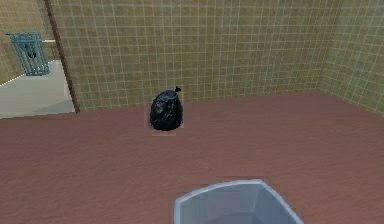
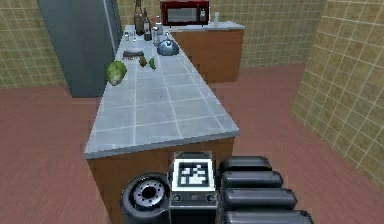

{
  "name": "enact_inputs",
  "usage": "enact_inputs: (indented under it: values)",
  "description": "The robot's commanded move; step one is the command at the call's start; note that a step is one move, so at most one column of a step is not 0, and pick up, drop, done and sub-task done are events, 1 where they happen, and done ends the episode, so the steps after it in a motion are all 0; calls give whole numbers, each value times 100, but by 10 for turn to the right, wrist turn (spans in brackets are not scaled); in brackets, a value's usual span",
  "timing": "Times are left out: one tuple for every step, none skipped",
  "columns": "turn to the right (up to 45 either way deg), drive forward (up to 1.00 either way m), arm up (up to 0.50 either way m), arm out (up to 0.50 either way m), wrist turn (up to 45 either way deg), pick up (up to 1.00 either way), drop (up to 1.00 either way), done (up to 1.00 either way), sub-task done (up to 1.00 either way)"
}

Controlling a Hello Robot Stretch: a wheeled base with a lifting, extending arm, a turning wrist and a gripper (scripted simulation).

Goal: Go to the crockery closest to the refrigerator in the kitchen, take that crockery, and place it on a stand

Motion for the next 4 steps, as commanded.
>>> enact_inputs:
  values:
    - [-420,0,0,0,0,0,0,0,0]
    - [0,100,0,0,0,0,0,0,0]
    - [0,100,0,0,0,0,0,0,0]
    - [0,100,0,0,0,0,0,0,0]
